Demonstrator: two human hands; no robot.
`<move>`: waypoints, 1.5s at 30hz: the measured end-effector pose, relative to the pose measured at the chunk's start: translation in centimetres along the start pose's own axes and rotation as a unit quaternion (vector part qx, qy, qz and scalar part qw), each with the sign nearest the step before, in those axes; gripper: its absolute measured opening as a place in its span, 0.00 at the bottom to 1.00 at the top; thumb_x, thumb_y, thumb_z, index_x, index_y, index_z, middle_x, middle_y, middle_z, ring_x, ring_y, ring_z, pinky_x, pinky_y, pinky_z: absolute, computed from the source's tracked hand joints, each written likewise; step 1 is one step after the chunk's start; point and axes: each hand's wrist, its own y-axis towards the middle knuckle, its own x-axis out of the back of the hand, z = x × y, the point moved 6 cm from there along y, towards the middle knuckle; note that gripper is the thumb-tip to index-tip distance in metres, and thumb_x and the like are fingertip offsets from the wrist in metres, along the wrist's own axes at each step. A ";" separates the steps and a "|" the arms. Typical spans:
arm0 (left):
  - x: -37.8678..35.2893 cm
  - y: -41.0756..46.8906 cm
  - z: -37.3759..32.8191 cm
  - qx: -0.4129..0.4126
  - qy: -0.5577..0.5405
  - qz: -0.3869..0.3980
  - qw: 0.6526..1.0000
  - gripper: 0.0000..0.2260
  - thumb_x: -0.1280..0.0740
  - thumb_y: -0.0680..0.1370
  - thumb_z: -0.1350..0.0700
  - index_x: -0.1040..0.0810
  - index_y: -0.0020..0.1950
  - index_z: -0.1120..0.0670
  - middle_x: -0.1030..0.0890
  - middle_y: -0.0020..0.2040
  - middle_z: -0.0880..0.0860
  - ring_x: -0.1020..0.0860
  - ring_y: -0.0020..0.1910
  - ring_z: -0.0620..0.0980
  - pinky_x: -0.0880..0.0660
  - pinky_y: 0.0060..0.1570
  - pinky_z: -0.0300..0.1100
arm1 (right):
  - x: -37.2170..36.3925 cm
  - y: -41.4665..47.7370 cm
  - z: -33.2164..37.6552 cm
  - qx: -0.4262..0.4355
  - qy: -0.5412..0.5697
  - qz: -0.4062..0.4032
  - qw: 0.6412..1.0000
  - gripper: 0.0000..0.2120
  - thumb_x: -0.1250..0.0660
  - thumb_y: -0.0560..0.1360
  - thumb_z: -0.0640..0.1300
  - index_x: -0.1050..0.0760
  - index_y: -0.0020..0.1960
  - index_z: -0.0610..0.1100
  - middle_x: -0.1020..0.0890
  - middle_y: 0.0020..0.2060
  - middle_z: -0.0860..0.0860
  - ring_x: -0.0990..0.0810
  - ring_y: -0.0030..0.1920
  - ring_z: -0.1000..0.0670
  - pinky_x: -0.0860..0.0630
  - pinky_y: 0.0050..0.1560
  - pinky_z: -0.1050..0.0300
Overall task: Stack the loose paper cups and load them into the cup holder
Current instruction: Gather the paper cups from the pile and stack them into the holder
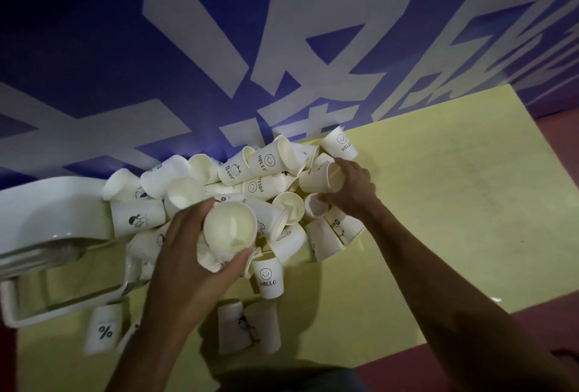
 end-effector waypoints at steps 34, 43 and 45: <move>19.3 -12.5 27.4 0.080 -0.070 -0.025 0.994 0.33 0.17 0.66 0.49 0.26 0.68 0.48 0.25 0.62 0.43 0.25 0.60 0.40 0.33 0.54 0.24 | -17.8 -27.0 27.1 0.106 0.262 -0.061 0.957 0.32 0.24 0.65 0.64 0.24 0.67 0.58 0.17 0.57 0.60 0.18 0.54 0.55 0.20 0.45 0.60; 21.5 -10.5 32.6 0.083 -0.112 -0.046 0.989 0.33 0.18 0.67 0.48 0.27 0.70 0.48 0.23 0.64 0.45 0.23 0.60 0.47 0.21 0.54 0.45 | -22.6 -29.5 30.9 0.085 0.262 -0.068 0.959 0.32 0.24 0.65 0.66 0.24 0.66 0.60 0.18 0.58 0.60 0.18 0.53 0.53 0.20 0.46 0.53; 20.8 -10.0 32.7 0.084 -0.118 -0.039 0.989 0.33 0.19 0.68 0.47 0.27 0.71 0.48 0.24 0.66 0.45 0.24 0.63 0.46 0.21 0.56 0.47 | -22.7 -29.4 30.7 0.078 0.264 -0.075 0.958 0.32 0.25 0.64 0.66 0.24 0.67 0.60 0.18 0.57 0.59 0.18 0.52 0.53 0.20 0.47 0.54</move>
